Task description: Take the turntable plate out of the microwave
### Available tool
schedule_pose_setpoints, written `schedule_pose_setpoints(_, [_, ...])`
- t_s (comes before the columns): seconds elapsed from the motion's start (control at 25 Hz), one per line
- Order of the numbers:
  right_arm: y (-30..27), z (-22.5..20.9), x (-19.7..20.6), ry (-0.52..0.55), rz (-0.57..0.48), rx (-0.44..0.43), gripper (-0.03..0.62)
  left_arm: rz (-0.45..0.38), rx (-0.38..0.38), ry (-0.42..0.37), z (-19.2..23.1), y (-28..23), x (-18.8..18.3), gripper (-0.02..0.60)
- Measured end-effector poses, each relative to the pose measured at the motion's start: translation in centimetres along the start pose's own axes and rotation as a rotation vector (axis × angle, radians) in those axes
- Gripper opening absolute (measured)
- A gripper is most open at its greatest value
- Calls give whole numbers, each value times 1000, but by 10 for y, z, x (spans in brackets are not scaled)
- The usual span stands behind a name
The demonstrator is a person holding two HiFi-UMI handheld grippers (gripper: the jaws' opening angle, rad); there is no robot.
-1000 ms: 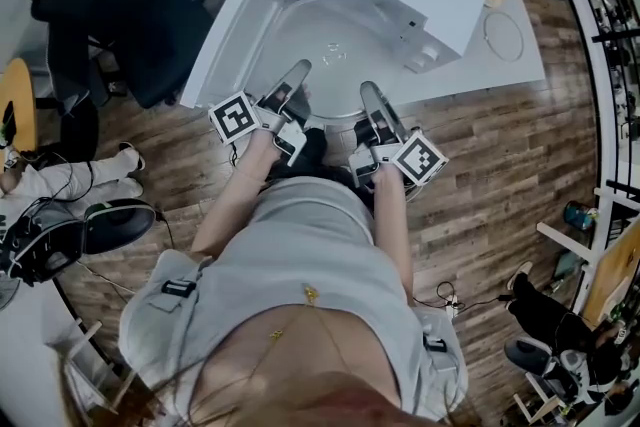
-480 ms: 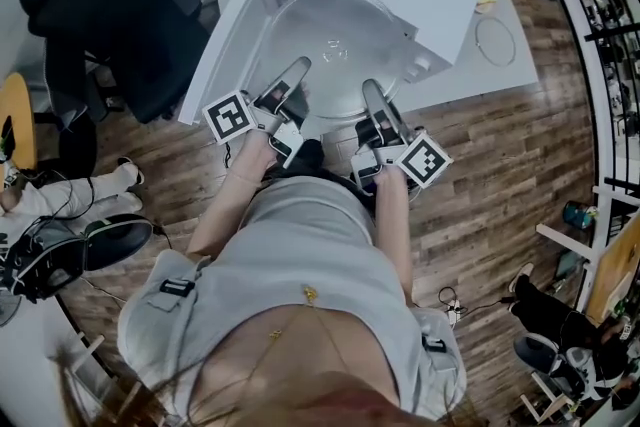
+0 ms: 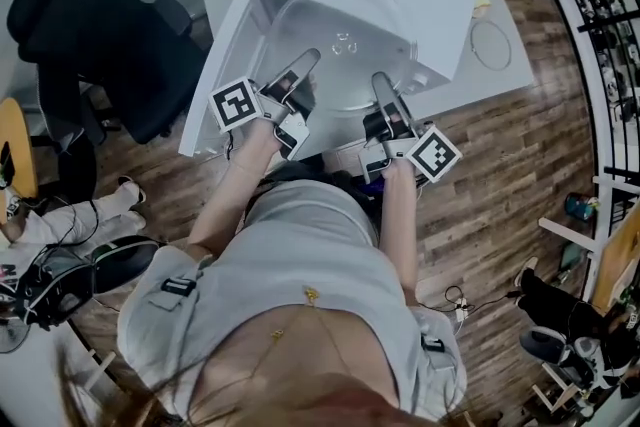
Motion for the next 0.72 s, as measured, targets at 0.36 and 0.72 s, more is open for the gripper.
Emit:
schedule_pose_setpoints(0.36, [-26,-7,-34,-22,-16,31,77,36,-24,33,3,-43,-22,54])
schedule_pose_setpoints(0.72, [-30,-20,-32,-42,-12,49,77,35,-52,42,15,-46,-22,54])
Point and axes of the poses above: the fingertips, and each gripper's own axes: y backward along the fingers, z to its left, x out of its underside, the point moved 5 cm from there along y, backward along the fingers, and after that the axes turned 7 degrees about x, right-handed, at the moved point
